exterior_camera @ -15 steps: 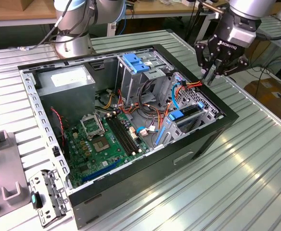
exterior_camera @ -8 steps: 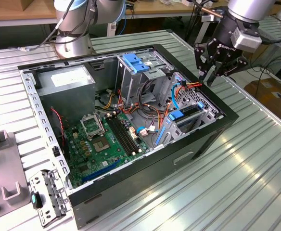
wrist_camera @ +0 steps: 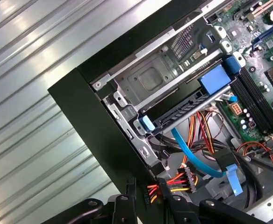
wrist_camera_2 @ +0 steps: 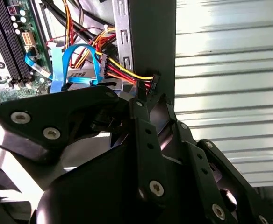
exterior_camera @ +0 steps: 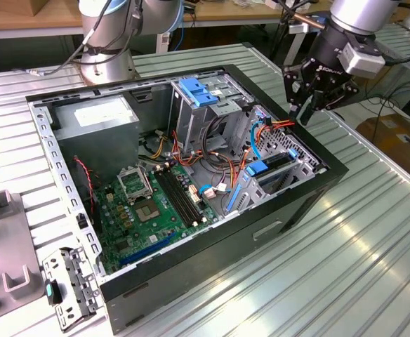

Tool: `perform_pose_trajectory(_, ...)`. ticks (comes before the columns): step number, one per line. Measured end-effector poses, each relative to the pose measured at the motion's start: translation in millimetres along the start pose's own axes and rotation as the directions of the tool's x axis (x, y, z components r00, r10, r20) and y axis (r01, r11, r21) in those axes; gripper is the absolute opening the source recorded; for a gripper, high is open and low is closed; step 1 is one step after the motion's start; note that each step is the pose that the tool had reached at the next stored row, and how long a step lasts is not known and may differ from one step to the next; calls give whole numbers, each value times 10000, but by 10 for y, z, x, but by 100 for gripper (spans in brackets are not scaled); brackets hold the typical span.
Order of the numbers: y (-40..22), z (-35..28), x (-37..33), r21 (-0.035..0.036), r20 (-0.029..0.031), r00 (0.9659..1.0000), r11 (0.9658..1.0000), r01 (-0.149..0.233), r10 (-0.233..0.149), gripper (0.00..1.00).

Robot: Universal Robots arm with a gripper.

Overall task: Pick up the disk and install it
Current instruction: 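Insert the first disk wire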

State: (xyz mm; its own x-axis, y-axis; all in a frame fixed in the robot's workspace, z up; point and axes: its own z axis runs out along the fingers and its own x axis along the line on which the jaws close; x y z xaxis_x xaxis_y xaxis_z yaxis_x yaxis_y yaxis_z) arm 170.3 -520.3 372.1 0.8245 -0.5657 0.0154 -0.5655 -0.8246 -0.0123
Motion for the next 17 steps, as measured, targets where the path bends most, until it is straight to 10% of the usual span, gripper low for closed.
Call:
perform_pose_trajectory(5,-18,38,9,18,13,9942,9942,1071,-1072,31)
perform_pose_trajectory(17,-45,-35,31,50,30,9913,9913,1315,-1315,16)
